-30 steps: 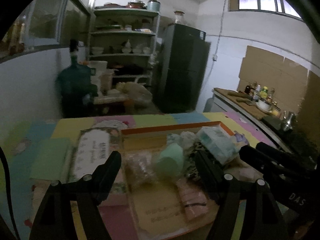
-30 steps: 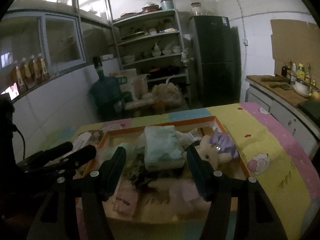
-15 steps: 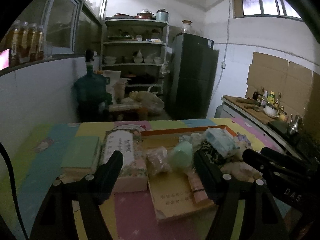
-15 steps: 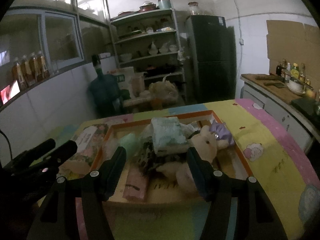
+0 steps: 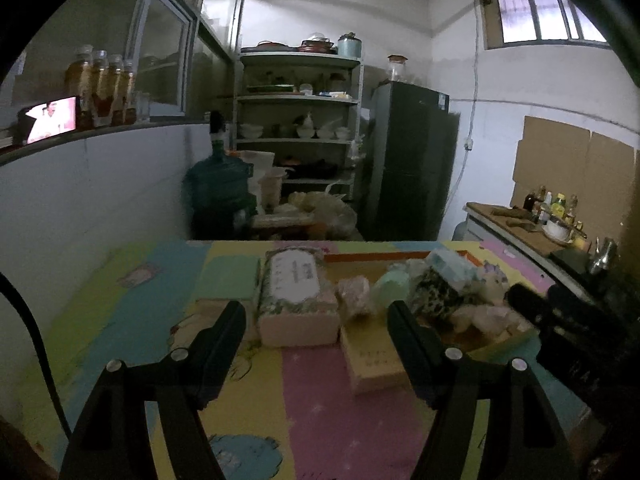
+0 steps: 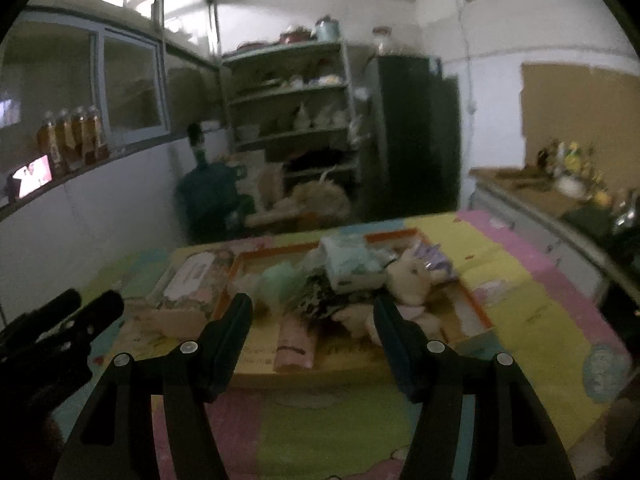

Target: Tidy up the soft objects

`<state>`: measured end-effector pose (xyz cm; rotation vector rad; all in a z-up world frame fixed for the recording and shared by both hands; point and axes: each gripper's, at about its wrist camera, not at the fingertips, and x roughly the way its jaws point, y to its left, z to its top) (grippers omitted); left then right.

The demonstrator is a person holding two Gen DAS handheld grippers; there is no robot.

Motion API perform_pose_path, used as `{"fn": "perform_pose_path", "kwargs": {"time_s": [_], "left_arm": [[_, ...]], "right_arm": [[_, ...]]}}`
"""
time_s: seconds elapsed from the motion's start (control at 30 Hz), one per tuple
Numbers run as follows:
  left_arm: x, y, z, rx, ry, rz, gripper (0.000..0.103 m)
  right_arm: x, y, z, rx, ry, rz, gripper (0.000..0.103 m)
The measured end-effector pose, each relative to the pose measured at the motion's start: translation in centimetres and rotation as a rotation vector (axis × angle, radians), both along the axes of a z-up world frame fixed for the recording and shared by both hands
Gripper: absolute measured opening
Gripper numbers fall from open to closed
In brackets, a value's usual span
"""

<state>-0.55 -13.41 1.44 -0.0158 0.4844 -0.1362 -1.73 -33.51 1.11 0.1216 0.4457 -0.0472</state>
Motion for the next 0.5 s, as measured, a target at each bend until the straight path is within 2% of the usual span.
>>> {"fn": "perform_pose_path", "kwargs": {"time_s": [0.27,0.5], "left_arm": [[-2.9,1.9,0.0,0.006,-0.005,0.051,0.073],[-4.9,3.5,0.3,0.002,-0.03,0.08,0.073]], "right_arm": [[-2.4,3.2,0.0,-0.035,0.009,-0.001,0.065],[-3.8,5.0,0.0,-0.013,0.019,0.038,0.065]]}}
